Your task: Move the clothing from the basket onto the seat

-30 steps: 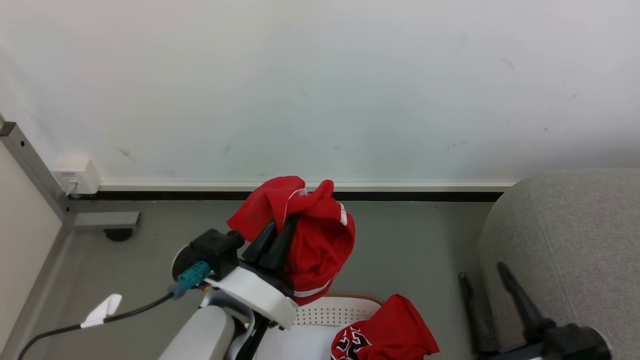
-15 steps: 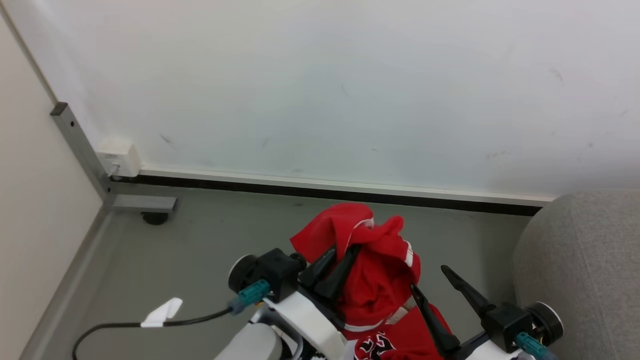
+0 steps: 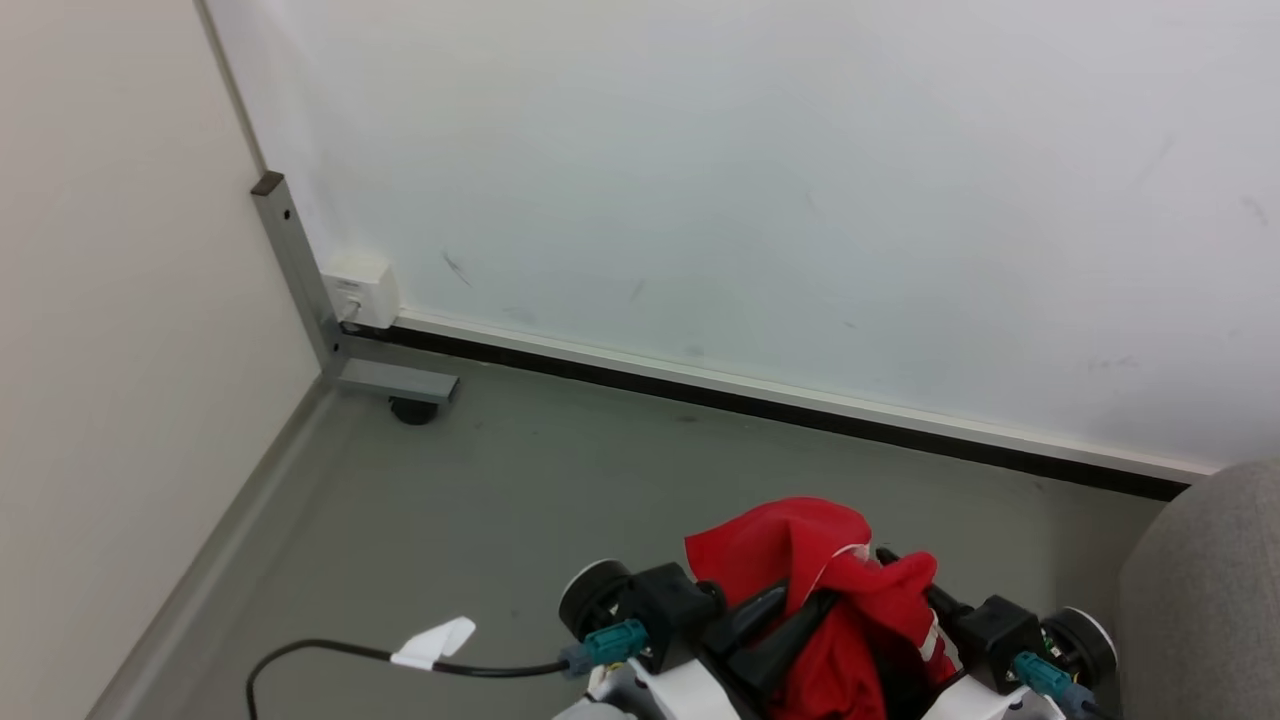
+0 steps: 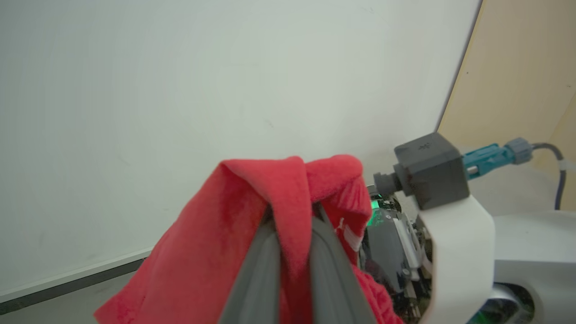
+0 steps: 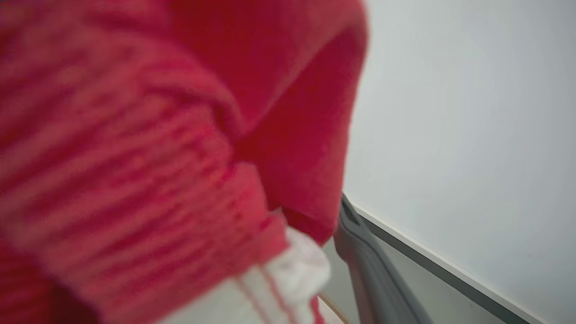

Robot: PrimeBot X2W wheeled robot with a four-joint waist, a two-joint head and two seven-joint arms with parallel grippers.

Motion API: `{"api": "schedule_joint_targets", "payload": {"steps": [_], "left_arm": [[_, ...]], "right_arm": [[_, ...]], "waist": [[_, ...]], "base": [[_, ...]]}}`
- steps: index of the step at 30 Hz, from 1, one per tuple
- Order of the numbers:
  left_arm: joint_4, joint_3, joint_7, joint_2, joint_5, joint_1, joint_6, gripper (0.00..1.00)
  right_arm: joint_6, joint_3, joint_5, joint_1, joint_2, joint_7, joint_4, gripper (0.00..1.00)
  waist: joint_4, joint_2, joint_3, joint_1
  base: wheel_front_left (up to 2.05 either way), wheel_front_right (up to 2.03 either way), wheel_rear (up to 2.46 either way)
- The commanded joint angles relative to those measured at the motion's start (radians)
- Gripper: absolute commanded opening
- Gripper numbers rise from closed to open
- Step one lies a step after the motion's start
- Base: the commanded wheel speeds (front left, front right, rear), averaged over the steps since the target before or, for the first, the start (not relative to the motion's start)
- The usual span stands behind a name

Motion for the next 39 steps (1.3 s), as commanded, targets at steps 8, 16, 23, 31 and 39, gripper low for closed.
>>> {"api": "schedule_joint_targets", "payload": {"steps": [8,16,23,31,39], "left_arm": [[0.018,0.006,-0.007,0.023,-0.032,-0.024,0.002,0.0],[0.024,0.026,-0.007,0.029,-0.031,-0.026,0.005,0.0],[0.028,0.036,-0.007,0.028,-0.037,-0.016,0.008,0.31],[0.035,0.046,-0.007,0.033,-0.042,-0.004,0.01,1.0],[0.02,0.066,-0.007,0.039,-0.018,0.017,0.014,1.0]], "right_arm": [[-0.002,0.037,0.048,-0.001,-0.009,0.0,0.003,0.0],[-0.002,0.025,0.052,0.005,-0.011,0.0,-0.019,0.0],[-0.002,-0.015,0.051,0.004,-0.003,0.0,-0.049,0.0],[-0.002,-0.159,0.083,0.015,-0.002,0.0,-0.128,0.0],[-0.002,-0.278,0.063,0.008,-0.042,0.001,-0.232,0.0]], "waist": [[0.021,0.0,-0.015,-0.0001],[-0.001,0.0,-0.011,-0.0001],[-0.029,0.0,-0.002,-0.0001],[-0.099,0.0,0.019,-0.0001],[-0.237,0.0,0.046,-0.0001]], "base": [[0.0,0.0,0.0],[0.0,0.0,0.0],[0.0,0.0,0.0],[0.0,0.0,0.0],[0.0,0.0,0.0]]}}
